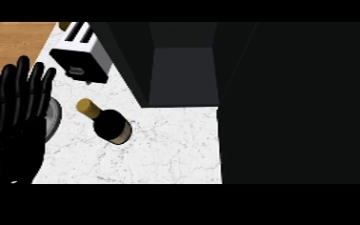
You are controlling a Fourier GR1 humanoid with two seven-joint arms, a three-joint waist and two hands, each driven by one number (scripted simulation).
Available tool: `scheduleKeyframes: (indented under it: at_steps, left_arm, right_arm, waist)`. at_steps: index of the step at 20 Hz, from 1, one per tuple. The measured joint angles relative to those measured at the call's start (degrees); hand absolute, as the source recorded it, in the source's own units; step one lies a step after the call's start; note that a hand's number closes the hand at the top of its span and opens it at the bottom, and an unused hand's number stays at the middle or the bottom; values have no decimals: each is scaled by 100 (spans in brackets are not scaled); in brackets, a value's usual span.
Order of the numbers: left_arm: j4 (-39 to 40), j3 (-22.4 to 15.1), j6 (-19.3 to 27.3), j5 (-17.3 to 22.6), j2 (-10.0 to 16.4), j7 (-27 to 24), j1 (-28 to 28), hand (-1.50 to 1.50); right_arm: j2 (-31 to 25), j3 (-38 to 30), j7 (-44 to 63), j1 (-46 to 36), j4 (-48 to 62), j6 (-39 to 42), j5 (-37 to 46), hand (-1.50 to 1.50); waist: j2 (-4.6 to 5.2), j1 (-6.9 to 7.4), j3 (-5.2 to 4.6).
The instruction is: Pick up the wine, place it into the cabinet and close the cabinet
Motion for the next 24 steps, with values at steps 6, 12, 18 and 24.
scheduleKeyframes:
  at_steps: [6, 12, 18, 24]
  left_arm:
    - [517, 229, 873, -1087, -86, 138, -661, -150]
    - [1087, 131, 2027, -434, -368, 793, -1211, -150]
    - [1525, -168, 2821, -411, -436, 1110, -1843, -150]
    - [1647, -483, 3254, -509, -445, 1242, -2052, -150]
  right_arm:
    - [8, 40, -30, 505, -621, 80, -27, -150]
    - [-193, 403, 538, 954, -748, 779, -863, -150]
    - [-304, 344, 1086, 1229, -1328, 959, -1269, -150]
    - [-298, 109, 1416, 1080, -1418, 1069, -1502, -150]
  waist:
    - [91, -19, 42]
    - [124, -24, 45]
    - [119, 40, 46]
    - [119, 81, 48]
